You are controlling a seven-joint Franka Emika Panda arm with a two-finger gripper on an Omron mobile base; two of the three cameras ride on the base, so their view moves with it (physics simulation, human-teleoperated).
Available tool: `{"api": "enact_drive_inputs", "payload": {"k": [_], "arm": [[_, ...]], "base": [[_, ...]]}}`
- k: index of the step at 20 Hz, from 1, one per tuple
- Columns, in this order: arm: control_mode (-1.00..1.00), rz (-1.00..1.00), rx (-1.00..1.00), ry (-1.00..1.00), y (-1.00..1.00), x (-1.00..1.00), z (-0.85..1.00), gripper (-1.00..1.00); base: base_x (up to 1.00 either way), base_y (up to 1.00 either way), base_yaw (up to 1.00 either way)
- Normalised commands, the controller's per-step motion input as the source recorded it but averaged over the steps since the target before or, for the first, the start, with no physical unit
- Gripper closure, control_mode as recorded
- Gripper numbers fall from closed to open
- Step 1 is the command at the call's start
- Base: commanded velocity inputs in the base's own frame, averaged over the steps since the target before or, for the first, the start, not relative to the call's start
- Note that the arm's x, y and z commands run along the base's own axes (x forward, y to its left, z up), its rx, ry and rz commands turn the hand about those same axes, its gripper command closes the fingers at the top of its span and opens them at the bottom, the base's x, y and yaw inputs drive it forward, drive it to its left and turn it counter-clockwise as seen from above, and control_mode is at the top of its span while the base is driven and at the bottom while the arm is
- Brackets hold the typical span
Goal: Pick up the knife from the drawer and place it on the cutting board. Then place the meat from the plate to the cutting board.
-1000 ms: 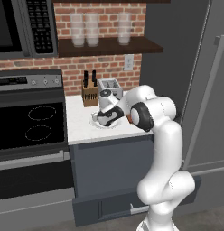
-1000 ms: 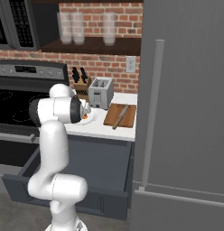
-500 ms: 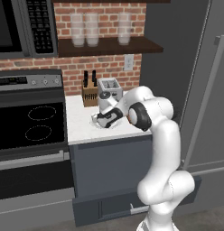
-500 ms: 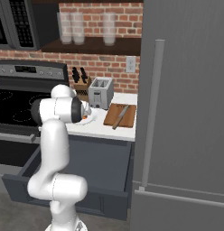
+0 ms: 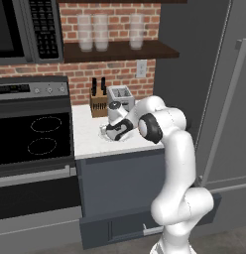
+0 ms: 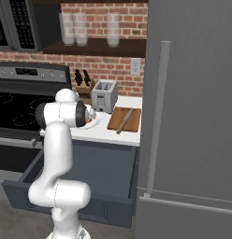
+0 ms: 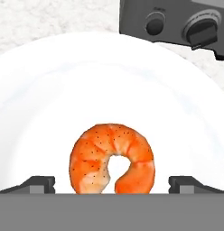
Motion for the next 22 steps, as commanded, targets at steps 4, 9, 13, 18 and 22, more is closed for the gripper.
{"api": "enact_drive_inputs", "payload": {"k": [4, 9, 13, 18, 22], "arm": [[-1.0, 0.0, 0.0, 0.0, 0.0, 0.17, -0.13, -1.0], [-1.0, 0.0, 0.0, 0.0, 0.0, 0.16, -0.15, -1.0], [-1.0, 0.0, 0.0, 0.0, 0.0, 0.04, -0.29, 1.0], [-1.0, 0.0, 0.0, 0.0, -0.06, -0.04, -0.2, 1.0], [-1.0, 0.0, 0.07, -0.07, -0.37, -0.29, 0.03, 1.0]], "base": [[0.0, 0.0, 0.0], [0.0, 0.0, 0.0], [0.0, 0.0, 0.0], [0.0, 0.0, 0.0], [0.0, 0.0, 0.0]]}}
